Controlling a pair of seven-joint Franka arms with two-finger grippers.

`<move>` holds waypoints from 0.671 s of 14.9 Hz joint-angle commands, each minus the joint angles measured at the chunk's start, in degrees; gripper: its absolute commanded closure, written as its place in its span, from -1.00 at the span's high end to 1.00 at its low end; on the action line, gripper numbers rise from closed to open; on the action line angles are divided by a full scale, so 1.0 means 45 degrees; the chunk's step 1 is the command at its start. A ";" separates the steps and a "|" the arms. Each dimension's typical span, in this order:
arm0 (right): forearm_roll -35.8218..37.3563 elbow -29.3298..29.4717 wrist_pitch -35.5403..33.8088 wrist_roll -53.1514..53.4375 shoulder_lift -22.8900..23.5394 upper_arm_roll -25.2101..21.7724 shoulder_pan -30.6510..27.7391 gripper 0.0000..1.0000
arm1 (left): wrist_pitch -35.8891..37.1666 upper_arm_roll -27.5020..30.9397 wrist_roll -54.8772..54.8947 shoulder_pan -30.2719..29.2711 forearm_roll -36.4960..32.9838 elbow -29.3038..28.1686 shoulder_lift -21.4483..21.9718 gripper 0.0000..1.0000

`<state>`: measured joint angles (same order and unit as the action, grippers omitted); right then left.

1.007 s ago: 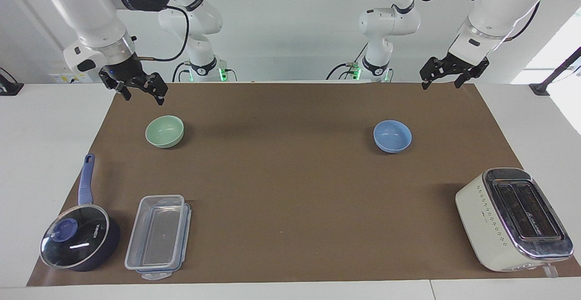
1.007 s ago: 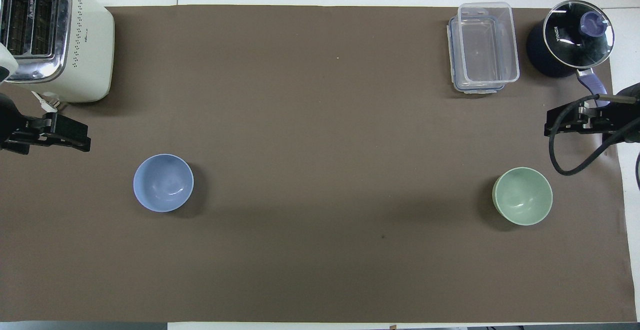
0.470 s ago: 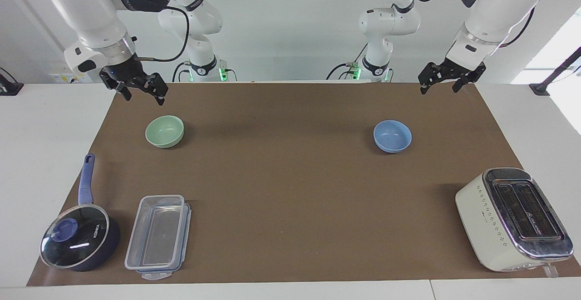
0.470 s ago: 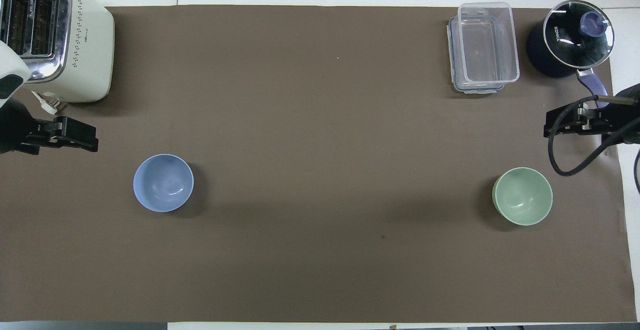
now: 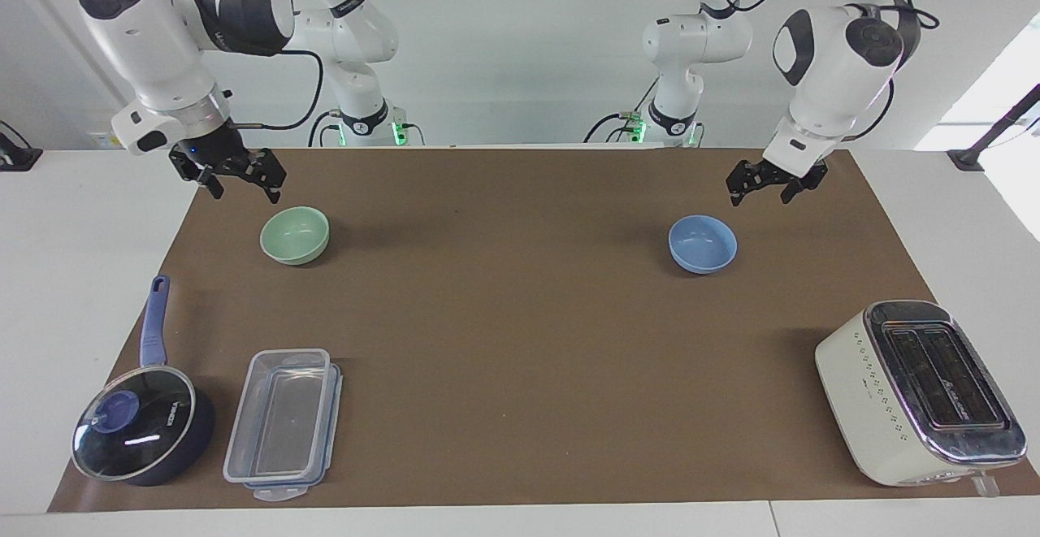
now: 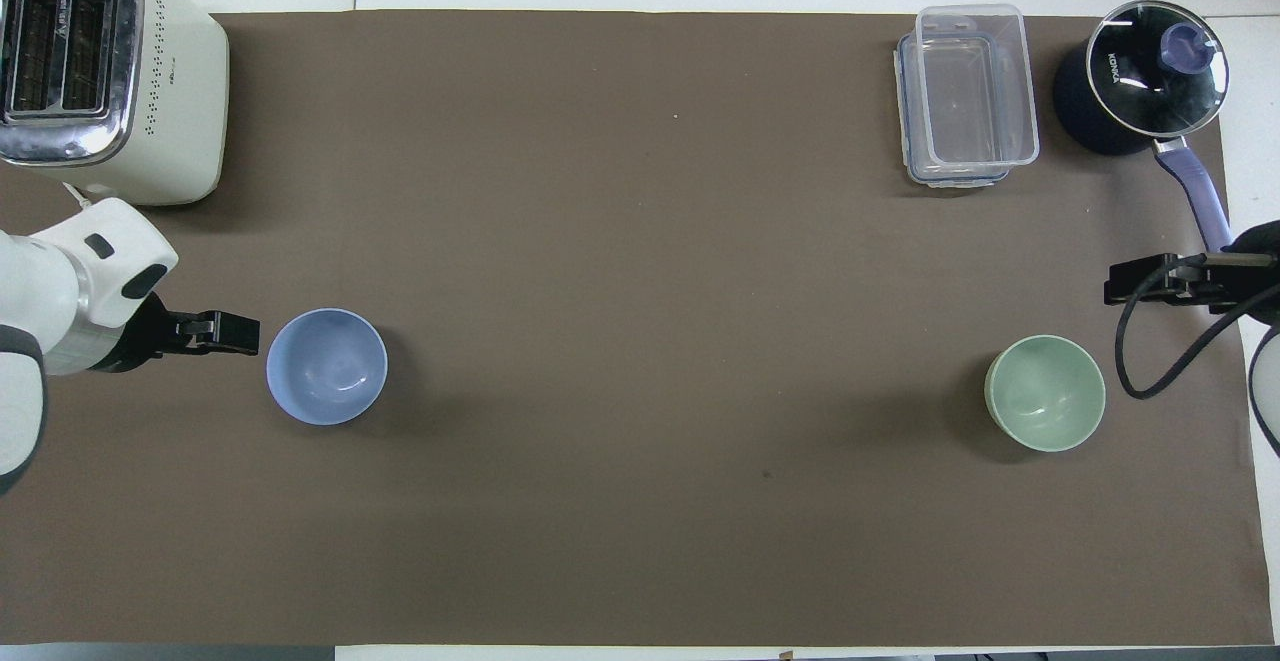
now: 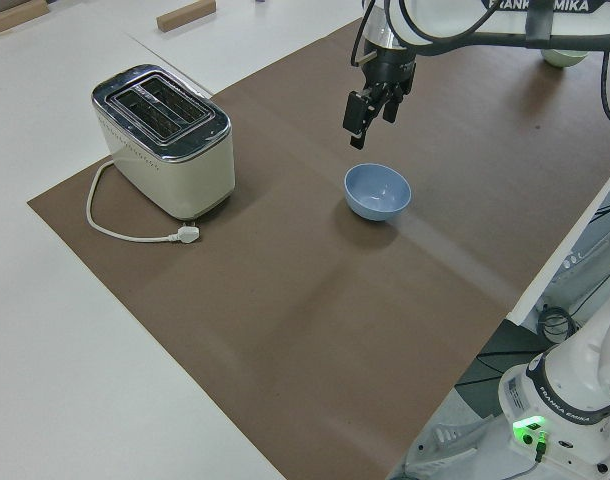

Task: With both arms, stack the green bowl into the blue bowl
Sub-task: 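Grasp the blue bowl with the left gripper while the right gripper reaches the green bowl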

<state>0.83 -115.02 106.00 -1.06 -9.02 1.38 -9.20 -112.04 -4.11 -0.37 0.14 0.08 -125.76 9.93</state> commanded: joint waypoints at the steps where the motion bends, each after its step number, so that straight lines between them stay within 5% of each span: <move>1: -0.0281 -0.2580 0.1925 -0.0779 -0.1237 0.0044 -0.0434 0.99 | -0.2186 -0.0044 0.0687 -0.0148 0.0216 -0.1737 -0.0368 1.00; 4: -0.0301 -0.3676 0.3431 -0.0994 -0.0907 0.0044 -0.0650 0.99 | -0.3188 -0.0044 0.1038 -0.0051 0.0216 -0.1955 -0.1326 1.00; 10: -0.0301 -0.5454 0.6322 -0.1930 0.0167 0.0044 -0.1527 0.99 | -0.3111 -0.0044 0.1252 0.0066 0.0216 -0.2266 -0.1367 0.90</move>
<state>0.82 -136.69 130.05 -6.30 -9.19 1.12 -13.84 -125.39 -4.36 3.59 -0.16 0.09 -134.39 2.88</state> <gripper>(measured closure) 0.000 0.022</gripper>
